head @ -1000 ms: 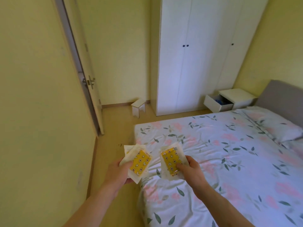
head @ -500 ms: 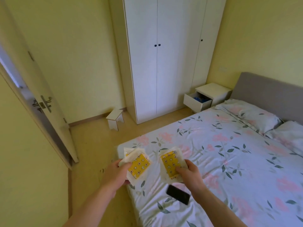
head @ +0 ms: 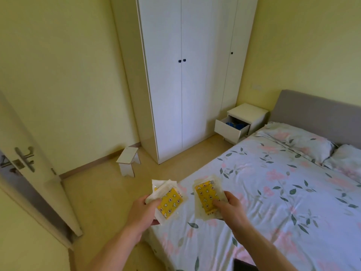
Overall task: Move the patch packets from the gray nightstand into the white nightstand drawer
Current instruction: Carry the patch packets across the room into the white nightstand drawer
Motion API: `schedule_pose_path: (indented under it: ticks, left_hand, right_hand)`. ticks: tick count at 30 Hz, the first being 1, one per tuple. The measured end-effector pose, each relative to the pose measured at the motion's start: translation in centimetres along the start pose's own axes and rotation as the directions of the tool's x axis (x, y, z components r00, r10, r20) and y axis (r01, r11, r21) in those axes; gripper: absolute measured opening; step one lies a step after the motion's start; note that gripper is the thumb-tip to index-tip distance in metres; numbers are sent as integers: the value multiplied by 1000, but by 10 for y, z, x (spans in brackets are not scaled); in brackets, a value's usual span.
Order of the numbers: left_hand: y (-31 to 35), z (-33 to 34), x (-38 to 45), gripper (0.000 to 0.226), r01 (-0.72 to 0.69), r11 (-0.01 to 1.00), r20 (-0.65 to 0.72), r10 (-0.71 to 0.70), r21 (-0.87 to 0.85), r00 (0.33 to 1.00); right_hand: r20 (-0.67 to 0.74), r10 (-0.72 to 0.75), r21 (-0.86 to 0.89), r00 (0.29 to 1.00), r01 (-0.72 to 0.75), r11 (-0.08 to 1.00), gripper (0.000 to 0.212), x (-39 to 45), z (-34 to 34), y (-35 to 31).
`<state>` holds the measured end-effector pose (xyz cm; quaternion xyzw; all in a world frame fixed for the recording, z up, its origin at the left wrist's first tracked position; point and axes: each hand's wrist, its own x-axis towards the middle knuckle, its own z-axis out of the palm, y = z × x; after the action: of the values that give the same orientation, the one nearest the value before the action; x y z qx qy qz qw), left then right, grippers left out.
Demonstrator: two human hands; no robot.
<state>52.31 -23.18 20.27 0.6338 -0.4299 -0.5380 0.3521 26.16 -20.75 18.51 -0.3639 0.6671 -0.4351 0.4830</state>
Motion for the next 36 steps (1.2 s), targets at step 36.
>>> schedule_pose_path:
  ticks: [36]
  left_hand:
    - [207,-245,618,17,15,999,205,-23,44,979]
  right_hand:
    - [-158,78,111,984,-61,992,17,480,363,-221]
